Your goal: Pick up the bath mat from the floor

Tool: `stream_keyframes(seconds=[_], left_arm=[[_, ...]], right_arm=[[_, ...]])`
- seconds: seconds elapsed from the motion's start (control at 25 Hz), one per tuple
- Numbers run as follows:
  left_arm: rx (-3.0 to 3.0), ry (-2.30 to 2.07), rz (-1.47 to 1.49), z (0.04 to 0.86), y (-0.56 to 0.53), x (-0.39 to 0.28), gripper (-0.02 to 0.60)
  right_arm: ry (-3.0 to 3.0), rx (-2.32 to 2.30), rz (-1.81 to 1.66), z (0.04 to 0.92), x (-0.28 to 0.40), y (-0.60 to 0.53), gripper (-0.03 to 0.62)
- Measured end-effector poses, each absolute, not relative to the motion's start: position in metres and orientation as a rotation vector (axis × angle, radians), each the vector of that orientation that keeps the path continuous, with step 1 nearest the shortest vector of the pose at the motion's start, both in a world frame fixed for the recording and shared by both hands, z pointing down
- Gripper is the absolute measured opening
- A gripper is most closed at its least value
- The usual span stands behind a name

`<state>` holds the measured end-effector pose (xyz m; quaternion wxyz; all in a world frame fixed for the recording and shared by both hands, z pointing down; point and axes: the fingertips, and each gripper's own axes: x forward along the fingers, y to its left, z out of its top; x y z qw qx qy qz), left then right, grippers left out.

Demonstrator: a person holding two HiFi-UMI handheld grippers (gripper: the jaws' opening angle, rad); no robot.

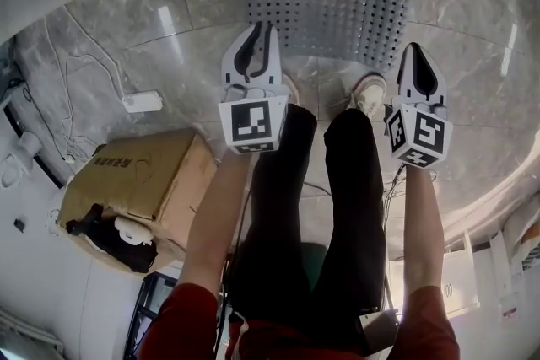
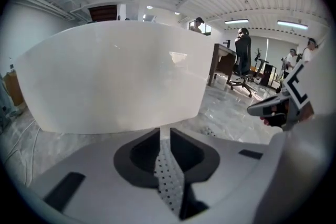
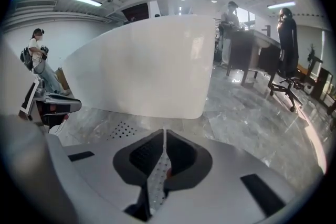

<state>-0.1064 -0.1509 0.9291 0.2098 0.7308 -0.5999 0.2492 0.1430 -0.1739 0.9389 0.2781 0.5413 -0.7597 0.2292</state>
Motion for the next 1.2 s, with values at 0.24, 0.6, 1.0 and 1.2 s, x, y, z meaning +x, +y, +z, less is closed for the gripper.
stream_keyframes(seconds=[0.24, 0.6, 1.0, 1.2], left_arm=[[1.931, -1.647, 0.750, 1.001, -0.143, -0.123, 0.145], [1.770, -1.593, 0.834, 1.105, -0.136, -0.144, 0.252], [1.508, -1.606, 0.871, 1.196, -0.130, -0.180, 0.318], [1.461, -1.559, 0.872, 1.221, -0.125, -0.185, 0.330]], right_arm=[[-1.991, 1.403, 0.683, 1.006, 0.153, -0.174, 0.116], [-1.903, 1.377, 0.750, 1.103, 0.171, -0.180, 0.211], [-1.748, 1.431, 0.975, 1.190, 0.202, -0.187, 0.281], [-1.670, 1.480, 1.149, 1.218, 0.215, -0.183, 0.296]])
